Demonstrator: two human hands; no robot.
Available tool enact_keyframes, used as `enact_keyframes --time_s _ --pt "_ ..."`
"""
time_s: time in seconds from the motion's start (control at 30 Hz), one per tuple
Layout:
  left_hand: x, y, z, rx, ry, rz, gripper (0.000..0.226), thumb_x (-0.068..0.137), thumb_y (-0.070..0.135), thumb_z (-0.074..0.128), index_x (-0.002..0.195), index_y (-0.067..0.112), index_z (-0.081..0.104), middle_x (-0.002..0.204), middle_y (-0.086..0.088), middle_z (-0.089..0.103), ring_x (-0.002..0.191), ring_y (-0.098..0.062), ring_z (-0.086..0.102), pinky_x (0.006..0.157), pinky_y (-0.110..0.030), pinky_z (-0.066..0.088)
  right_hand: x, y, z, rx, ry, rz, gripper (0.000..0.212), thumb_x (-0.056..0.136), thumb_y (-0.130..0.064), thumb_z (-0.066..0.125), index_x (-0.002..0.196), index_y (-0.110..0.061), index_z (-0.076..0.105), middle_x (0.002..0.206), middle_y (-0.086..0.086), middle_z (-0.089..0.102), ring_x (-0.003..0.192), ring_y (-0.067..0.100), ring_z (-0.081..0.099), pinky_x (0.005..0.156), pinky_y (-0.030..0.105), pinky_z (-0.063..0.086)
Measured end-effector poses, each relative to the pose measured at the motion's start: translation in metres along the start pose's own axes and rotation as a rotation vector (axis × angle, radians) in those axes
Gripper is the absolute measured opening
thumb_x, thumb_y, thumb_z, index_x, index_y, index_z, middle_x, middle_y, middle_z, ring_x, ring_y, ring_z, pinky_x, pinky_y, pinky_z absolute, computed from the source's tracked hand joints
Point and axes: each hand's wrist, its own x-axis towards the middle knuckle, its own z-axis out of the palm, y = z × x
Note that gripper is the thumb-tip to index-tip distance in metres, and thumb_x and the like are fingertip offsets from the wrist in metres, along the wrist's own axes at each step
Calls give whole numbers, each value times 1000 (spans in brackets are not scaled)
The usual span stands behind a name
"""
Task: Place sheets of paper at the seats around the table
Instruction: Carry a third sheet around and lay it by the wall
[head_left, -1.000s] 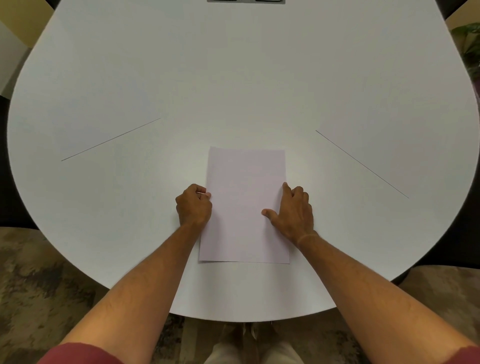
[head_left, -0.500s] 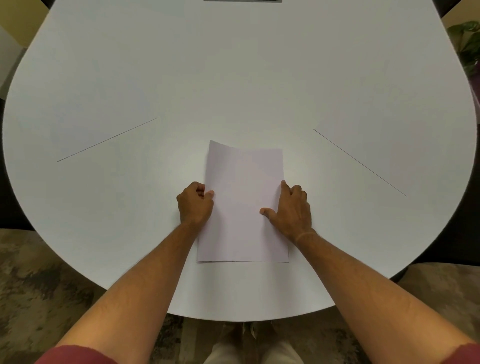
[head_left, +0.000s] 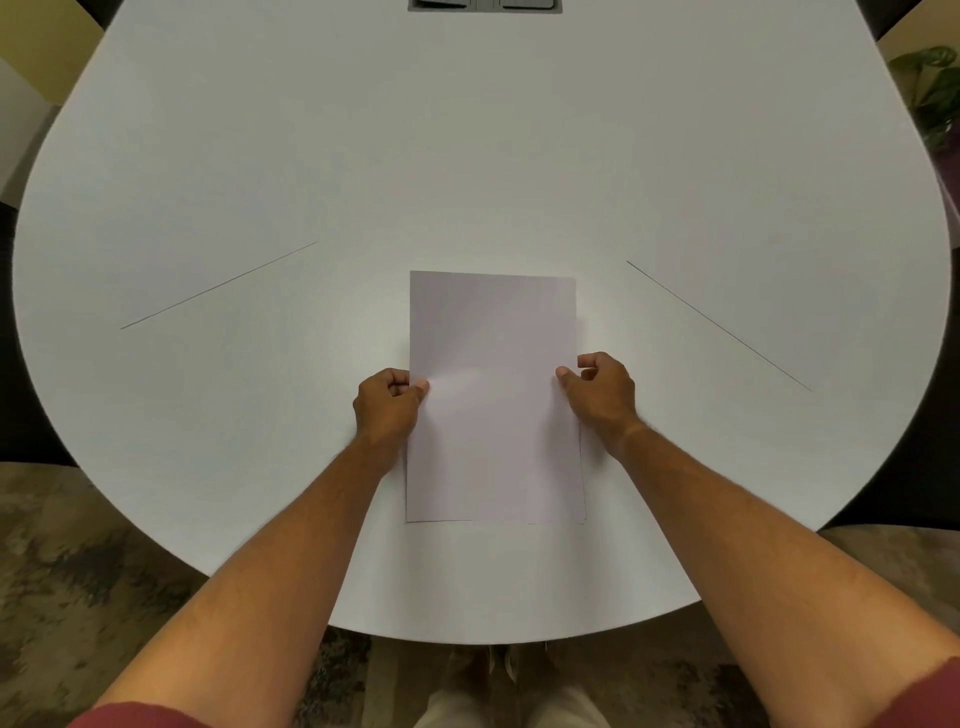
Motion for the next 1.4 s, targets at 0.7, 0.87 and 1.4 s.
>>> enact_keyframes --time_s 0.7,0.87,1.4 --pt "-6 77 -29 -190 -135 107 8 79 9 81 80 11 73 89 -7 74 86 -20 73 71 -24 58 -29 -34 -64 417 142 -1 8 81 -7 78 83 -7 70 94 13 72 83 23 70 69 27 57" --pt "-16 96 -28 -200 -223 156 8 78 7 80 82 5 73 91 -11 74 86 -23 73 78 -30 60 -48 -37 -85 464 193 -17 9 81 -7 78 87 -4 71 95 12 72 78 18 68 63 21 54" --pt "-111 141 55 -114 -509 343 5 81 5 78 80 4 73 88 -16 73 86 -28 71 80 -34 59 -129 33 -203 590 446 -58 8 81 -8 78 82 -10 70 91 9 72 83 22 70 73 29 59"
